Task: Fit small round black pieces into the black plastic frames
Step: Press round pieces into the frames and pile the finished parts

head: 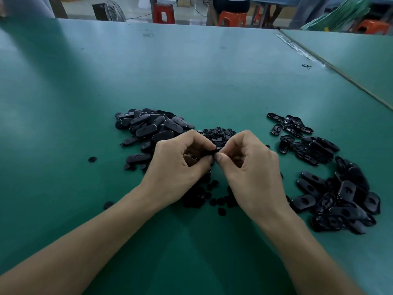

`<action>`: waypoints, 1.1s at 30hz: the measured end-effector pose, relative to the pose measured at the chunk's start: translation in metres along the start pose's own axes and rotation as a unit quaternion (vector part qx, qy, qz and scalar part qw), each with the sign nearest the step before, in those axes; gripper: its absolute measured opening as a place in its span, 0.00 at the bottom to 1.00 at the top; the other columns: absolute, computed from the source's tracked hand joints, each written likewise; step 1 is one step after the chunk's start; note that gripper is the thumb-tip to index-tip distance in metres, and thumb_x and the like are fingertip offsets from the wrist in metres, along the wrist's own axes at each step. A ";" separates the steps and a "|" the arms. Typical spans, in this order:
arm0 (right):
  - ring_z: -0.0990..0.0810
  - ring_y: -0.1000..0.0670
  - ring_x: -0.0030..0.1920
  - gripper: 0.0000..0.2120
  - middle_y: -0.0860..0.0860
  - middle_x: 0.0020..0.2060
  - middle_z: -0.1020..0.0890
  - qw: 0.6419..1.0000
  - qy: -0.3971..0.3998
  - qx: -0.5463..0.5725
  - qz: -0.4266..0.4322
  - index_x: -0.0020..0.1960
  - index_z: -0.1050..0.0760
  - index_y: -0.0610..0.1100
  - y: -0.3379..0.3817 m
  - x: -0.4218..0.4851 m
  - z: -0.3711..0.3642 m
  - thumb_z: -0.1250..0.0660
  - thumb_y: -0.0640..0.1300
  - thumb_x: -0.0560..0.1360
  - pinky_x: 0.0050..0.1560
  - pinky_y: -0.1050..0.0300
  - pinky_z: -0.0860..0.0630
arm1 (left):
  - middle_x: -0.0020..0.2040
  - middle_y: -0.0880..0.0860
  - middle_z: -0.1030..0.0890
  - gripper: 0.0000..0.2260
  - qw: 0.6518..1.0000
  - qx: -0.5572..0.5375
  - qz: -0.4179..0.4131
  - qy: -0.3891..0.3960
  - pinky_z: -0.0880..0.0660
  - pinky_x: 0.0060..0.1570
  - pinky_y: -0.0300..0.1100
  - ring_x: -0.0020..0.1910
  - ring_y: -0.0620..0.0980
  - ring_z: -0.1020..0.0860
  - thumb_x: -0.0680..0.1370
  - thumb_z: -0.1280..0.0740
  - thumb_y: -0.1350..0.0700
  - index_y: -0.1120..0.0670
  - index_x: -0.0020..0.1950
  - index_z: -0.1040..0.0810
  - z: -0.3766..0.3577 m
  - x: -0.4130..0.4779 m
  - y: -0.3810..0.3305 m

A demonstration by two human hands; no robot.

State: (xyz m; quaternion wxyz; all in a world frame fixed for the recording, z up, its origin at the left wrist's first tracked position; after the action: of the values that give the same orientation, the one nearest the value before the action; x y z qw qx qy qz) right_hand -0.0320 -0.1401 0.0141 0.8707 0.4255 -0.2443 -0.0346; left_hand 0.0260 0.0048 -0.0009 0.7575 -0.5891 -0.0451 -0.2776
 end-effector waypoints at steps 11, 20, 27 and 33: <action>0.18 0.58 0.36 0.11 0.57 0.34 0.17 0.999 0.008 -0.017 0.047 0.43 0.22 0.51 0.008 -0.001 0.000 0.27 0.36 0.74 0.39 0.64 0.22 | 0.41 0.45 0.16 0.07 0.999 -0.009 0.025 -0.021 0.18 0.42 0.48 0.39 0.46 0.17 0.74 0.28 0.58 0.47 0.47 0.21 0.002 0.004 0.003; 0.17 0.63 0.47 0.11 0.61 0.44 0.15 0.998 0.049 0.046 0.002 0.53 0.16 0.52 -0.008 0.007 0.005 0.26 0.39 0.74 0.51 0.70 0.24 | 0.41 0.53 0.15 0.09 0.996 -0.072 0.055 -0.003 0.18 0.42 0.53 0.38 0.54 0.17 0.73 0.26 0.61 0.48 0.47 0.20 0.001 0.005 -0.001; 0.15 0.60 0.44 0.10 0.59 0.42 0.13 0.989 0.070 0.122 -0.039 0.49 0.16 0.52 -0.014 0.013 0.007 0.24 0.38 0.73 0.49 0.65 0.21 | 0.40 0.56 0.15 0.10 0.991 -0.116 0.070 0.000 0.20 0.38 0.36 0.35 0.46 0.17 0.74 0.26 0.67 0.54 0.48 0.18 0.002 0.007 -0.001; 0.15 0.59 0.44 0.08 0.58 0.41 0.13 0.988 0.072 0.131 -0.049 0.48 0.16 0.50 -0.014 0.012 0.008 0.24 0.39 0.73 0.48 0.66 0.21 | 0.39 0.53 0.14 0.09 0.989 -0.128 0.073 0.002 0.20 0.40 0.36 0.36 0.47 0.16 0.73 0.25 0.65 0.52 0.48 0.17 0.003 0.007 0.000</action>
State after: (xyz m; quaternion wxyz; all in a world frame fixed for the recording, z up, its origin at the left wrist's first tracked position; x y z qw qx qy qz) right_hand -0.0226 -0.1580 0.0122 0.8201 0.5485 -0.1625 -0.0140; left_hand 0.0326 0.0055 0.0025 0.6943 -0.6824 0.0358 -0.2260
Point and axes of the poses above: each hand's wrist, its own x-axis towards the middle knuckle, its own z-axis out of the back of the hand, y = z × x, the point moved 1 cm from there along x, towards the middle knuckle
